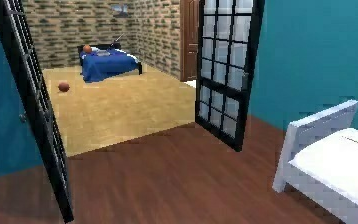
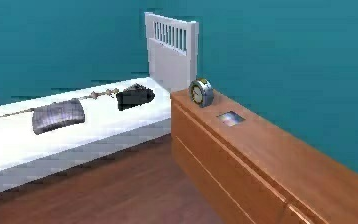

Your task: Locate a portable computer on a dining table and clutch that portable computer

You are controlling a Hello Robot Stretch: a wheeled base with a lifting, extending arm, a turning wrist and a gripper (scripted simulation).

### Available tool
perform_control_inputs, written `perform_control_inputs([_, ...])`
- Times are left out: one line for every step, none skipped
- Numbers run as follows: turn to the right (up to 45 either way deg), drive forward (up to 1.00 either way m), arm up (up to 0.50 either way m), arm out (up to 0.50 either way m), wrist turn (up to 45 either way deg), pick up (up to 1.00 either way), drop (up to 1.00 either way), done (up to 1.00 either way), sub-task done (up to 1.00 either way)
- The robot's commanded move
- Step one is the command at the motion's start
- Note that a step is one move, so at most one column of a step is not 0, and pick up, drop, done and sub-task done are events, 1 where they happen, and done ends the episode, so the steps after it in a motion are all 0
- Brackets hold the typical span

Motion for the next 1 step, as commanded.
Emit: perform_control_inputs([-6.0,0.0,0.0,0.0,0.0,0.0,0.0,0.0,0.0])
